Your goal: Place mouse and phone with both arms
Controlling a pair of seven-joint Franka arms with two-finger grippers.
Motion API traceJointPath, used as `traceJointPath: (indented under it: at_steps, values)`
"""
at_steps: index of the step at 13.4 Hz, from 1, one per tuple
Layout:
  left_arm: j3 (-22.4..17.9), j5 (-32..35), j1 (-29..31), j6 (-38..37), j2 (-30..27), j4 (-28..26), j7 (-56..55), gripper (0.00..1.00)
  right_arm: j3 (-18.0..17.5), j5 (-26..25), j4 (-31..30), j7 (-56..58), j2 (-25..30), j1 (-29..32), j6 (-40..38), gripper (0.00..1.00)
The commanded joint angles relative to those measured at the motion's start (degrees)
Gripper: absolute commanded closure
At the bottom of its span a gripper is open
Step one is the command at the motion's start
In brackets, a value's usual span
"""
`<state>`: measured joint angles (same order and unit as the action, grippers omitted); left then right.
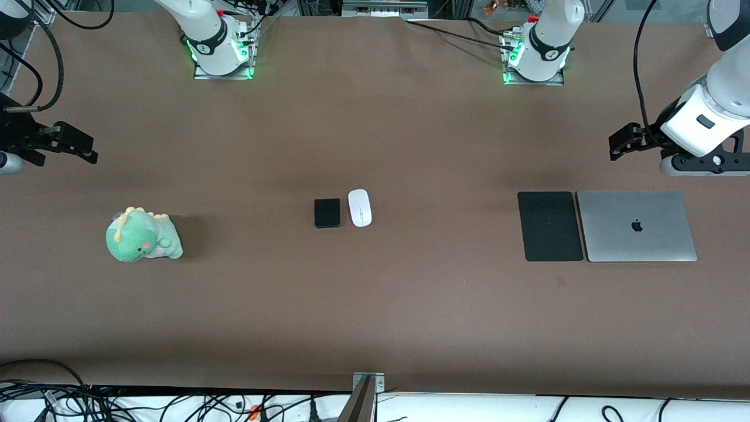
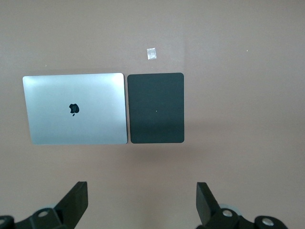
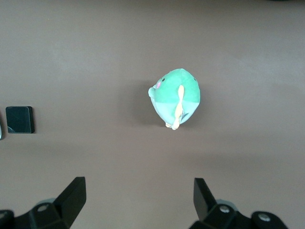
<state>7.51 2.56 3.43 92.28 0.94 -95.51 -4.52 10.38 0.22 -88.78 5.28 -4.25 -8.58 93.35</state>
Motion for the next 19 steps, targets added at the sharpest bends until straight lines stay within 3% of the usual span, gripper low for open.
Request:
traceJointPath:
  at_steps: [1,19]
  values:
    - [0.2,-1.2,0.6,-1.1,-0.5,0.6,2.1,0.00,0.1,-0.5,0.9,0.3,-0.2,0.1,-0.7,0.00]
    - [0.8,-1.4,1.4,-1.3,-0.1,1.6,2.2,0.00,-0.1,-0.7,0.9,0.4,-0.1,-0.3,-0.9,0.00]
